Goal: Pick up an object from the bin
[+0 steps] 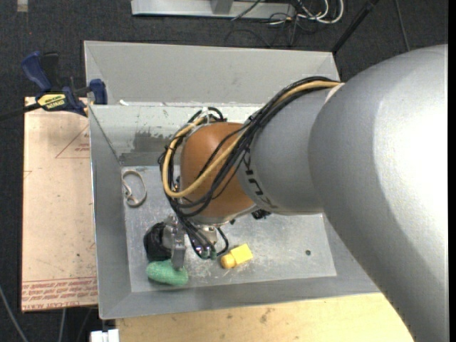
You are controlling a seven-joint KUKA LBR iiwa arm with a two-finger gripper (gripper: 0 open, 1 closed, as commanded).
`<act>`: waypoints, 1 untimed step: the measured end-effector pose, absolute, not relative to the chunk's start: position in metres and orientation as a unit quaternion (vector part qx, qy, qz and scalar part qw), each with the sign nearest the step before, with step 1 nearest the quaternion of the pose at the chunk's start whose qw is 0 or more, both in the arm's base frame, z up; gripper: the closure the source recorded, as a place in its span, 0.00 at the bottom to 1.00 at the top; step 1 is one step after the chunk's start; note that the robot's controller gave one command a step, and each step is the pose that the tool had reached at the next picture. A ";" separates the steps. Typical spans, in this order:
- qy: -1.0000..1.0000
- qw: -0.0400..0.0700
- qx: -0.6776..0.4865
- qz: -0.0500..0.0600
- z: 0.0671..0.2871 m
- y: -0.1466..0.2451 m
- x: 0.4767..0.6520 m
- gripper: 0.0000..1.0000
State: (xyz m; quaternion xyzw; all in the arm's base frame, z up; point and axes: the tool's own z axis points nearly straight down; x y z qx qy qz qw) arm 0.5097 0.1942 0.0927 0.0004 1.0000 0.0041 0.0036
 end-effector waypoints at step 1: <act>1.000 -0.002 -0.005 -0.001 0.127 0.194 0.502 1.00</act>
Offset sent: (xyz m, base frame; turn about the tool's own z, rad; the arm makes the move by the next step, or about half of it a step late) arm 0.0341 -0.0371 -0.0227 -0.0644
